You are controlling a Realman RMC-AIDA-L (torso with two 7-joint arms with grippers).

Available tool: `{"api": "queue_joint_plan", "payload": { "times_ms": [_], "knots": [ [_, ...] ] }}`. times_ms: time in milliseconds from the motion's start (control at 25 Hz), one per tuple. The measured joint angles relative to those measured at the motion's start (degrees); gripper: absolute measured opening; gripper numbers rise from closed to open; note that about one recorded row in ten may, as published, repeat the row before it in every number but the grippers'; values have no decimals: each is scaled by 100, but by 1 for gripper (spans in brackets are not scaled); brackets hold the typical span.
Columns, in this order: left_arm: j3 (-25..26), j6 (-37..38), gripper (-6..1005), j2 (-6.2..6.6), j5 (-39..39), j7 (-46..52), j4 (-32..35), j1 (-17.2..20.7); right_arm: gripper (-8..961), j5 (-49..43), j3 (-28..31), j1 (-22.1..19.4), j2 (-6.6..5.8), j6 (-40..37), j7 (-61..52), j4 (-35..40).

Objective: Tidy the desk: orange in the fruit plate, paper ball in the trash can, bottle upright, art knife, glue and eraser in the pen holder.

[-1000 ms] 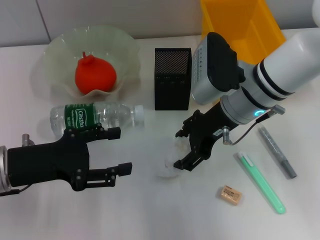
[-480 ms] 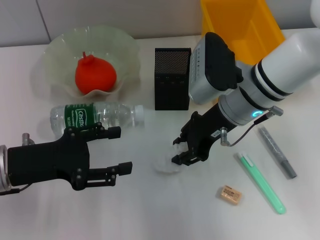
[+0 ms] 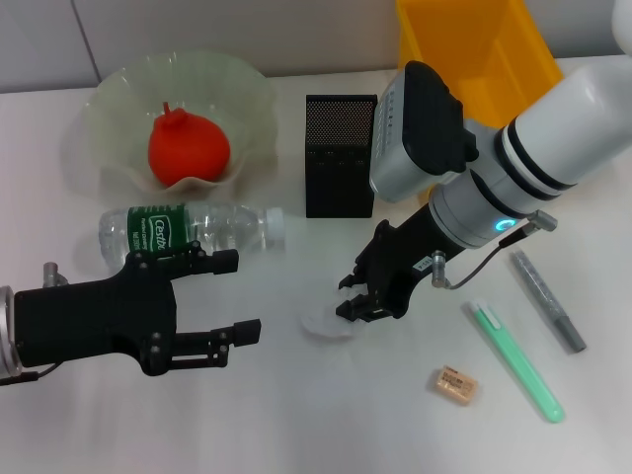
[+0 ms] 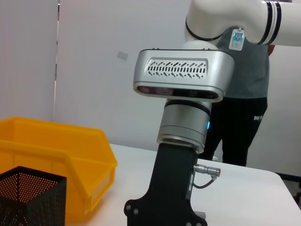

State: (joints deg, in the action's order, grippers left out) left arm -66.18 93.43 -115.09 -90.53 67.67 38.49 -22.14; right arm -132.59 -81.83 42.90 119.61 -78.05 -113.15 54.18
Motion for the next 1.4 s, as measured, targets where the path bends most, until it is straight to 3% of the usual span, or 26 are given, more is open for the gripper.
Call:
{"api": "queue_joint_plan", "payload": {
  "times_ms": [720,1040,1400],
  "knots": [
    [1,0,815,13,0,-7,0,9,213,0,71,-111,-7,71,-188,119],
    [62,14,814,10,2,-8,4,20,210,-1,227,-653,-26,-67,-382,1167],
    [68,7,815,1,18,-43,9,26,205,61,1118,-1208,-26,-567,-385,2236]
  ]
}}
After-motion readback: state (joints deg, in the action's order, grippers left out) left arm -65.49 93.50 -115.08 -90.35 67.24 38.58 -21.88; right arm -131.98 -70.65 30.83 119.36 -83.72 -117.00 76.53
